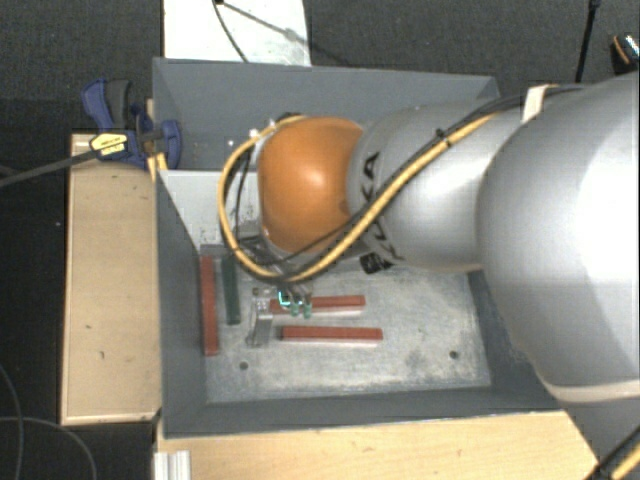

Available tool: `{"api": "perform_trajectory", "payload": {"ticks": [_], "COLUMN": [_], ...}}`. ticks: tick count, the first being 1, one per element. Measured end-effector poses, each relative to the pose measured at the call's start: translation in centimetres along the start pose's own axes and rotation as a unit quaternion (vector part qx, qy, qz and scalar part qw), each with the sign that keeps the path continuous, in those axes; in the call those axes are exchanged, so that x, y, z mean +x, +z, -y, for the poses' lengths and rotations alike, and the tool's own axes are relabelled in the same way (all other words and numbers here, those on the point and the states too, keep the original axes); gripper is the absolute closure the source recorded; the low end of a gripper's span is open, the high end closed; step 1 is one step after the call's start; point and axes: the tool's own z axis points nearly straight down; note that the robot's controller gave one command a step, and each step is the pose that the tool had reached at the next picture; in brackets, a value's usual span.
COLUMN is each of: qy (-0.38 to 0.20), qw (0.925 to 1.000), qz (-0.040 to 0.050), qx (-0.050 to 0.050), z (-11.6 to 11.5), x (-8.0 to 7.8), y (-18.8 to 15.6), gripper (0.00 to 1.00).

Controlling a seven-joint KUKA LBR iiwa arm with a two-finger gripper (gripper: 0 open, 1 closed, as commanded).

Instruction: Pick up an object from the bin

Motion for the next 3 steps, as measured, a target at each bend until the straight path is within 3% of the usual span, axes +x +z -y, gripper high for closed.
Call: {"api": "perform_trajectory", "payload": {"ticks": [1,2,3], "qy": [0.003,0.005,-0.02], "qw": [1.0,1.0,0.9998], "qz": [0.004,0.0039,0.0025], "qx": [-0.001,-0.001,0.001], "z": [0.1,0.1,9.0], "x": [-0.2,-0.2,-3.9], "y": [-0.4,-0.4,6.6], "gripper": [1.0,0.0,0.0]}}
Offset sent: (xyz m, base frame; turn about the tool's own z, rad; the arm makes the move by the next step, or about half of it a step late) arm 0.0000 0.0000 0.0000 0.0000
